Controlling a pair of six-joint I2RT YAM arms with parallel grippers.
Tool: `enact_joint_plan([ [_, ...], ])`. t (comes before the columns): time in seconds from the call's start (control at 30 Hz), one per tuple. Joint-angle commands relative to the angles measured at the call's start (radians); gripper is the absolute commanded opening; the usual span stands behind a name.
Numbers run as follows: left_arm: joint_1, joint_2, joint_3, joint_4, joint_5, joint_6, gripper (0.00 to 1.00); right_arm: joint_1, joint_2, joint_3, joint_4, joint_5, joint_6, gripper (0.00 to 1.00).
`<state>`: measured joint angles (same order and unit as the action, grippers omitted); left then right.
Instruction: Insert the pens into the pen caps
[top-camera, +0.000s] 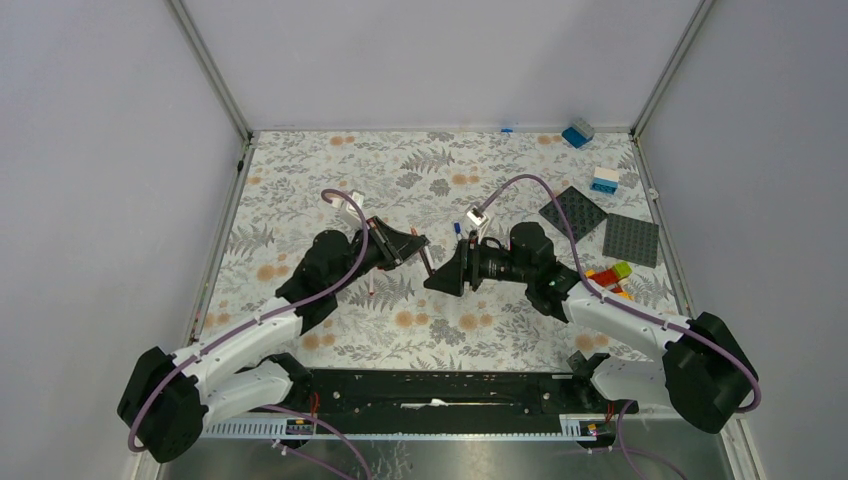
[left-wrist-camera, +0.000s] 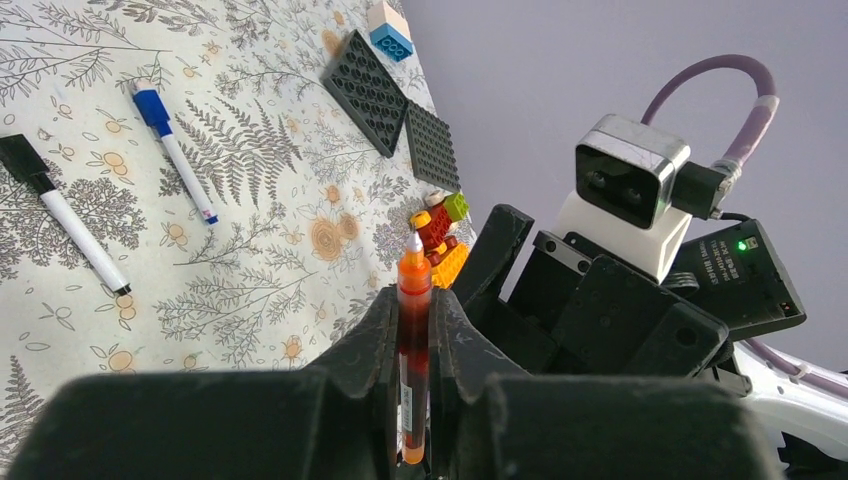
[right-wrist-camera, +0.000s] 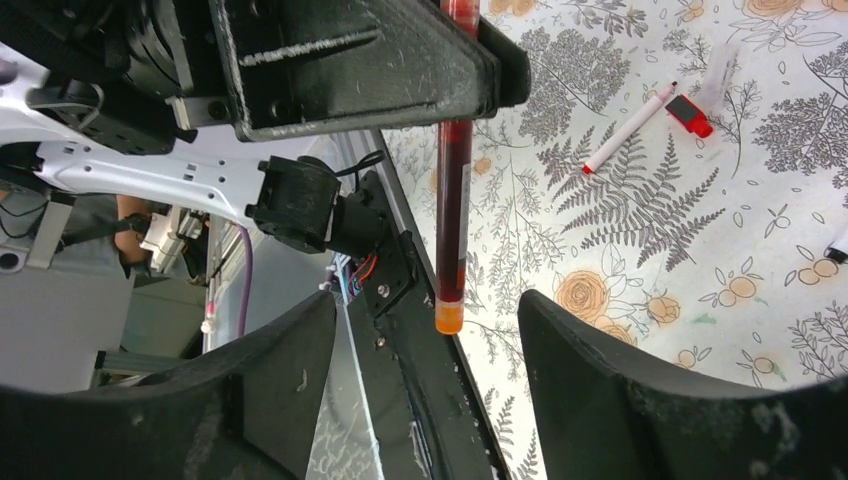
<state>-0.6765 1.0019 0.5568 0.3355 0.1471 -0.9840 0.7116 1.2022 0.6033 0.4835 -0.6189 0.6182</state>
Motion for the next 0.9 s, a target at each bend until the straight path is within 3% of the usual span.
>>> enact_joint_plan([
  [0.0, 0.005, -0.032, -0.019, 0.065, -0.008, 0.000, 0.00, 0.008, -0.003, 0.049, 0.080, 0.012, 0.027, 0.73],
  [0.47, 0.005, -0.040, -0.056, 0.126, 0.008, -0.028, 0.00, 0.007, 0.065, 0.086, 0.136, 0.037, 0.086, 0.50],
  [0.87, 0.003, -0.026, -0.067, 0.180, 0.029, -0.066, 0.00, 0.010, 0.085, 0.084, 0.152, 0.049, 0.101, 0.41],
])
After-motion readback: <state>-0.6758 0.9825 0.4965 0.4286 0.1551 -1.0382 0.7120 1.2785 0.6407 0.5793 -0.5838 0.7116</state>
